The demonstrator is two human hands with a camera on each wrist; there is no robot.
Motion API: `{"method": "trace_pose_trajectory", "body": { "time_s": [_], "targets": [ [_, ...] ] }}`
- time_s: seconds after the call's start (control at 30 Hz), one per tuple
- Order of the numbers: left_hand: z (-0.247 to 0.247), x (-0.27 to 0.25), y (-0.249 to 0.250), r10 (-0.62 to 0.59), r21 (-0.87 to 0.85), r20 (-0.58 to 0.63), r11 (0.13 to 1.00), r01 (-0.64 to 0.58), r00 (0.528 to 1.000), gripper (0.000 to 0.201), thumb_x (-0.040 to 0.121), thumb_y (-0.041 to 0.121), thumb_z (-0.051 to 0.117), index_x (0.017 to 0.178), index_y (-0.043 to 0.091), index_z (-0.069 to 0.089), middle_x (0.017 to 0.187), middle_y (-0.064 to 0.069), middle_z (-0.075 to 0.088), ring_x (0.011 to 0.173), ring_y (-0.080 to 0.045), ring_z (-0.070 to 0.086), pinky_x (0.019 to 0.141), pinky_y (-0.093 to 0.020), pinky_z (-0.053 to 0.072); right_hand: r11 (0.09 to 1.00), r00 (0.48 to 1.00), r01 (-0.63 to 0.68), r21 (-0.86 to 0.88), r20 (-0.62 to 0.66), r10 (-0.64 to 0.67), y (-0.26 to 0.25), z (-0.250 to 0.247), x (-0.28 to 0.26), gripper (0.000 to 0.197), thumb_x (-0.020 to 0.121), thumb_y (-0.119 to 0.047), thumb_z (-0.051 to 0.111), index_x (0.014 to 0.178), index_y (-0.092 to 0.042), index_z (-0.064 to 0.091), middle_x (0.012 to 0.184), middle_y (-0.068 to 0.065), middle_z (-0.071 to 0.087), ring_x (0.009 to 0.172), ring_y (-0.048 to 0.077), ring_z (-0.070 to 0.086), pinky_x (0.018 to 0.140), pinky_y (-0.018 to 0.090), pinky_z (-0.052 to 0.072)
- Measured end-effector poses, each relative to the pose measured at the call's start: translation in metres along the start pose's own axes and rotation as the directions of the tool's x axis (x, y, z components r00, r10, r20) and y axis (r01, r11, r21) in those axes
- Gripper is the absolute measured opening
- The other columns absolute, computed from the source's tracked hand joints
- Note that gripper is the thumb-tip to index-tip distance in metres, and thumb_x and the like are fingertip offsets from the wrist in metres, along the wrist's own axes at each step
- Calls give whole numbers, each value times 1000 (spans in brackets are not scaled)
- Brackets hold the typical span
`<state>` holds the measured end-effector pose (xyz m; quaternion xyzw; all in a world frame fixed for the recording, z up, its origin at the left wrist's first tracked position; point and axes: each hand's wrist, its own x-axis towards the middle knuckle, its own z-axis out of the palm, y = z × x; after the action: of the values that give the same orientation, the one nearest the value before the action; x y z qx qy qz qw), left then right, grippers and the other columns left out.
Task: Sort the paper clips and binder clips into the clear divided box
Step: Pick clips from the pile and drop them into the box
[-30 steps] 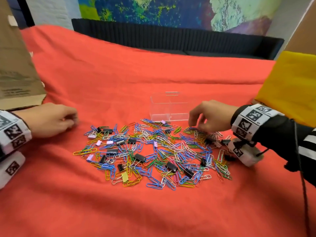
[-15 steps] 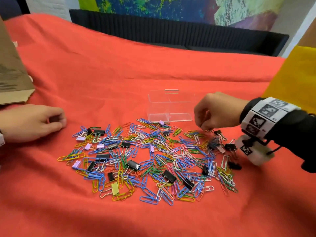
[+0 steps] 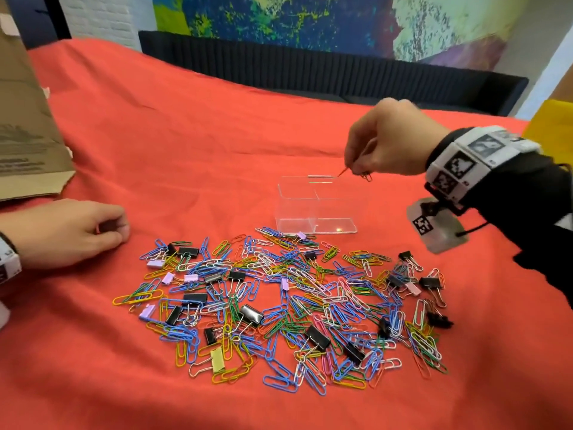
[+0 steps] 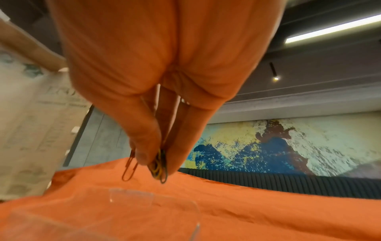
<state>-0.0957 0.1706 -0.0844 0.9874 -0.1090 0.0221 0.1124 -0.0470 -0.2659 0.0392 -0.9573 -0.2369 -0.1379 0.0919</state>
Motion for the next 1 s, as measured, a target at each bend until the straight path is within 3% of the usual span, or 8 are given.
{"method": "trace_pose_trajectory", "body": {
  "time_s": [0.2, 0.4, 0.57, 0.67, 0.77, 0.83, 0.93, 1.0],
  "targets": [
    [0, 2, -4, 17, 91, 16, 996, -19, 1000, 29, 84, 22, 65, 82, 48, 53, 74, 24, 62, 65, 6, 57, 57, -21, 40, 991, 993, 47, -126, 113, -33, -9, 24, 12, 15, 68, -10, 76, 74, -24, 76, 62, -10, 68, 67, 13, 66, 70, 28, 54],
    [0, 5, -6, 2, 93, 18, 996, -3, 1000, 21, 84, 21, 65, 73, 36, 57, 76, 29, 61, 65, 6, 57, 57, -23, 41, 992, 998, 21, -121, 53, -14, 1, 30, 7, 21, 71, -5, 74, 76, -25, 76, 65, -7, 68, 63, 15, 62, 71, 29, 53],
    [-2, 3, -4, -31, 125, 26, 992, 28, 999, 19, 85, 23, 64, 72, 35, 57, 66, 14, 63, 66, 7, 56, 62, -26, 45, 997, 998, 65, -45, 5, -64, -9, 20, -9, 18, 70, -8, 73, 74, -25, 75, 64, -9, 69, 61, 9, 65, 69, 25, 53],
    [-4, 2, -2, -49, 148, 33, 988, 44, 998, 17, 85, 27, 63, 72, 36, 57, 66, 15, 63, 63, 6, 56, 65, -26, 47, 993, 977, 119, -7, 180, -116, -26, 27, -23, 11, 73, -17, 75, 78, -26, 77, 63, -14, 69, 65, 3, 66, 69, 20, 52],
    [-6, 0, 1, -48, 154, 42, 987, 41, 998, 16, 86, 27, 63, 74, 35, 57, 67, 15, 64, 66, 8, 56, 67, -26, 47, 983, 906, 178, -43, 397, -147, -41, 44, -33, 24, 80, -28, 74, 103, -31, 75, 76, -22, 68, 69, -4, 61, 76, 19, 48],
    [-7, -1, 3, -56, 158, 49, 986, 47, 997, 14, 86, 27, 62, 75, 34, 57, 69, 14, 64, 68, 8, 56, 68, -27, 48, 973, 877, 210, -95, 457, -145, -43, 56, -35, 40, 82, -34, 73, 122, -34, 67, 96, -15, 71, 78, 4, 62, 82, 22, 48],
    [-8, -2, 6, -71, 175, 62, 983, 59, 996, 12, 87, 28, 60, 77, 33, 57, 71, 14, 64, 60, 1, 57, 70, -27, 48, 971, 846, 217, -95, 515, -139, -42, 70, -34, 51, 83, -35, 73, 132, -31, 59, 122, -15, 67, 99, 15, 66, 91, 29, 50],
    [-8, -2, 7, -65, 175, 64, 983, 53, 996, 12, 87, 27, 60, 77, 33, 57, 71, 13, 64, 59, 1, 57, 68, -24, 46, 973, 845, 209, -98, 520, -129, -41, 76, -32, 52, 84, -31, 71, 134, -30, 57, 124, -14, 65, 97, 17, 64, 91, 29, 49]
  ]
}}
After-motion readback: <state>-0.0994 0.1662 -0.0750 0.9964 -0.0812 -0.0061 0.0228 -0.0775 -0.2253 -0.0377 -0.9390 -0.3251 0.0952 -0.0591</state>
